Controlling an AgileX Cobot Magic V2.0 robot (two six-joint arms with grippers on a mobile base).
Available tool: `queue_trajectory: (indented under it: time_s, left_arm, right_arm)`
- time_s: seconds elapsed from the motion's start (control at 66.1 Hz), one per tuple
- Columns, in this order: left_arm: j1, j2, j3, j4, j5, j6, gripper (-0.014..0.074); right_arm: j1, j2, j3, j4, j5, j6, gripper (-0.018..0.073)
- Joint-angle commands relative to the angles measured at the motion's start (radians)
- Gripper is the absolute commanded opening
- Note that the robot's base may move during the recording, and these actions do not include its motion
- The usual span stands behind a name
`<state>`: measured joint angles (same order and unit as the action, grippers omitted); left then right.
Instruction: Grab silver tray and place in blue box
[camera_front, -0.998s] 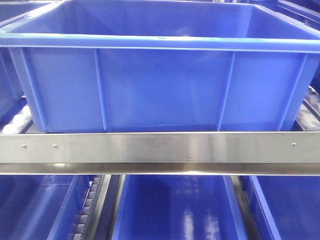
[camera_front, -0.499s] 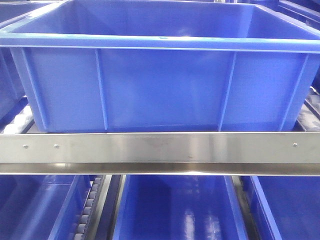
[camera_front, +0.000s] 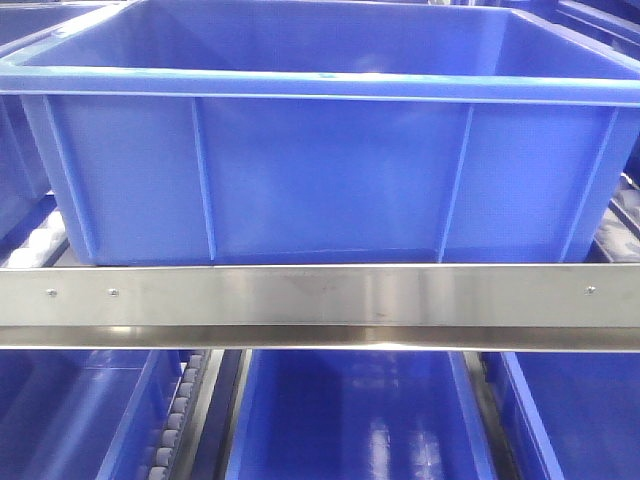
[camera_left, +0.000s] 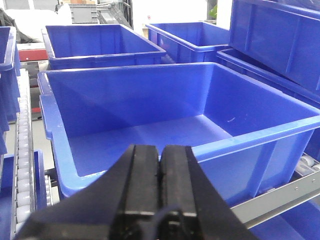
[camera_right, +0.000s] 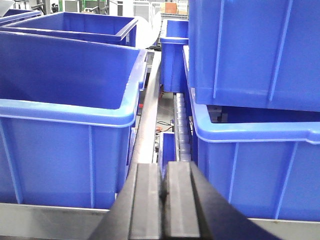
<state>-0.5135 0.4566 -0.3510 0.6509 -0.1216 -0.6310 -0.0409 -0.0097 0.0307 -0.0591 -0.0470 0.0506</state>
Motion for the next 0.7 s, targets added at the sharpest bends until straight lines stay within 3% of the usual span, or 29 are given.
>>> queue_trajectory:
  time_s: [0.0, 0.151, 0.212, 0.242, 0.272, 0.302, 0.378, 0.439, 0.575, 0.681]
  left_arm:
    - [-0.008, 0.008, -0.030, -0.002, -0.074, -0.004, -0.0094]
    - [-0.006, 0.008, -0.023, 0.006, -0.069, -0.001, -0.0094]
    - [0.008, 0.008, -0.022, 0.011, -0.017, -0.001, -0.0094]
    - [0.019, 0.006, -0.022, -0.031, 0.029, 0.008, -0.0094]
    - [0.030, 0.003, -0.022, -0.114, 0.061, 0.066, -0.0094]
    - [0.043, -0.008, -0.022, -0.213, 0.086, 0.180, -0.0094]
    - [0.097, -0.052, -0.022, -0.420, 0.109, 0.526, -0.0094]
    - [0.151, -0.109, -0.013, -0.517, 0.122, 0.660, -0.0094]
    - [0.263, -0.204, 0.069, -0.546, 0.093, 0.675, -0.0094]
    - [0.317, -0.263, 0.171, -0.573, 0.003, 0.675, -0.0094]
  right_arm:
    - [-0.005, -0.020, 0.003, 0.000, -0.086, -0.010, 0.0048]
    - [-0.005, -0.020, 0.003, 0.000, -0.086, -0.010, 0.0048]
    - [-0.005, -0.020, 0.003, 0.000, -0.086, -0.010, 0.0048]
    - [-0.005, -0.020, 0.003, 0.000, -0.086, -0.010, 0.0048]
    - [-0.005, -0.020, 0.003, 0.000, -0.086, -0.010, 0.0048]
    - [-0.005, -0.020, 0.003, 0.000, -0.086, -0.010, 0.0048]
    - [-0.005, -0.020, 0.003, 0.000, -0.086, -0.010, 0.0048]
    - [-0.005, -0.020, 0.003, 0.000, -0.086, -0.010, 0.0048]
    - [-0.005, -0.020, 0.003, 0.000, -0.086, -0.010, 0.0048]
    - [-0.005, -0.020, 0.003, 0.000, -0.086, -0.010, 0.0048]
